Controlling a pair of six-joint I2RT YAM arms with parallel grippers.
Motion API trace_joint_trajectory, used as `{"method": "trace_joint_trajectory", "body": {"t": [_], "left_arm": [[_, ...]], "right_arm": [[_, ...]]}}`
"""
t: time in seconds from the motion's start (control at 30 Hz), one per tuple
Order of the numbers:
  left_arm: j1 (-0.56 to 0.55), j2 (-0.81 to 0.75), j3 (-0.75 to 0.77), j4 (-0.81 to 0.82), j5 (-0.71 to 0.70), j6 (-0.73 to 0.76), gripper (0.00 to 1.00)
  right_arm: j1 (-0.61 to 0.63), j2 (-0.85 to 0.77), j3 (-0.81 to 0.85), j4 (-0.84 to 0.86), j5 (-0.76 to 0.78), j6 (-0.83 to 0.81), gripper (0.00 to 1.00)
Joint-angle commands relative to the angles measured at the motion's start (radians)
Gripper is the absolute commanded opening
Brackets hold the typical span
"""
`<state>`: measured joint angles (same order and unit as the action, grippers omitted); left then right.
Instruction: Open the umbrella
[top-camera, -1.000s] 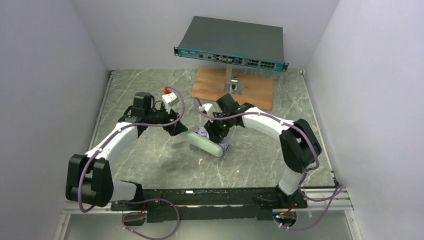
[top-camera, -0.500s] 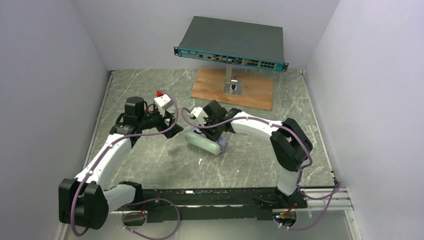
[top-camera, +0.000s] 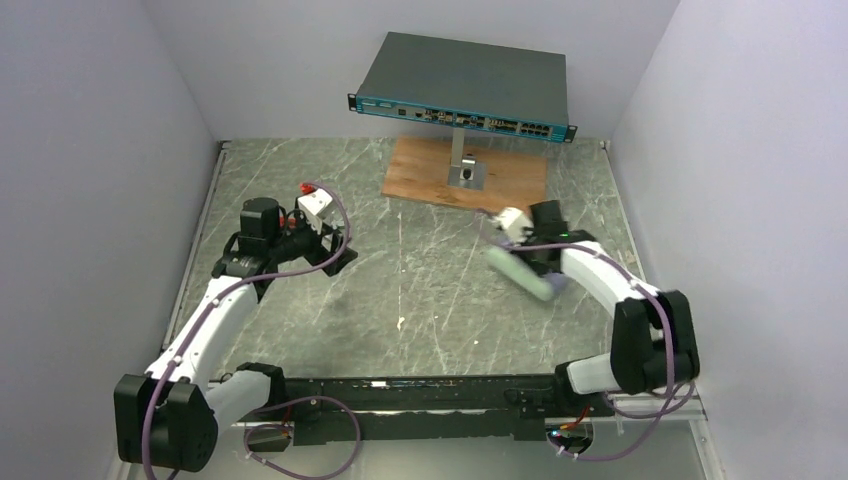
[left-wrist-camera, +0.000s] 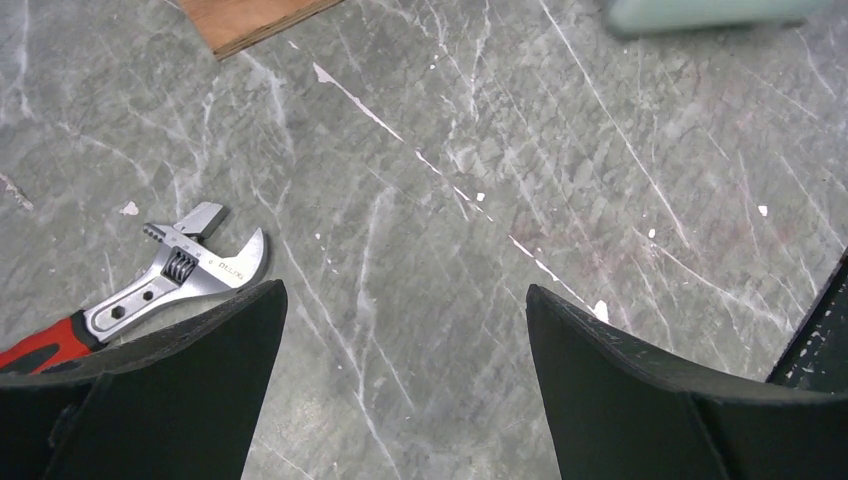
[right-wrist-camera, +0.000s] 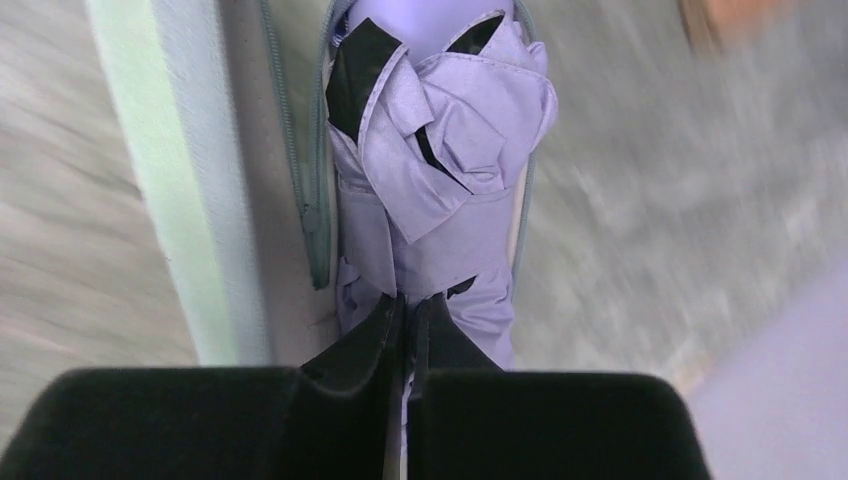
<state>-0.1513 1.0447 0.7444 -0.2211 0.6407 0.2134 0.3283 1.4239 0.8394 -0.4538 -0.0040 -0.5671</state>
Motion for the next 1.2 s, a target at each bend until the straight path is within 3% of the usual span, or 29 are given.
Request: {"method": "trace_joint_trajectory", "body": {"t": [0.0,0.13,0.33,0.57,0.73,0.83,1.0,1.17], "left_arm": [[0.013,0.018,0.012,0.065,0.002,-0.004,0.95],[0.013,0.052,0.032,0.087,0.021,-0.019,0.95],[0.013,0.062,0.068,0.068,0.015,-0.011,0.95],[0.035,0.003,0.084,-0.004,0.031,-0.027,1.0],[0.06,-0.082,0.079,-0.049,0.003,-0.097,1.0],[0.061,-0.15,0.065,-0.059,-0.031,-0.117,1.0],[0.061,-0.209,0.062,-0.141,-0.033,-0.058,1.0],[0.061,-0.201,0.072,-0.256,0.035,0.05,1.0]], "right_arm": [[-0.224,-0.15,-0.022,-0.144,0.088,-0.274,0.0],[-0.239,-0.205,0.124,-0.217,0.013,-0.226,0.0],[-0.239,-0.153,0.328,-0.237,0.011,-0.142,0.0],[-0.111,-0.096,0.508,-0.355,-0.254,-0.023,0.0],[0.132,-0.066,0.416,-0.305,-0.334,0.06,0.0],[0.188,-0.04,0.317,-0.262,-0.354,0.097,0.0],[0.17,-0.053,0.122,-0.233,-0.295,0.048,0.0],[0.006,-0.081,-0.008,-0.195,-0.237,-0.116,0.0]]}}
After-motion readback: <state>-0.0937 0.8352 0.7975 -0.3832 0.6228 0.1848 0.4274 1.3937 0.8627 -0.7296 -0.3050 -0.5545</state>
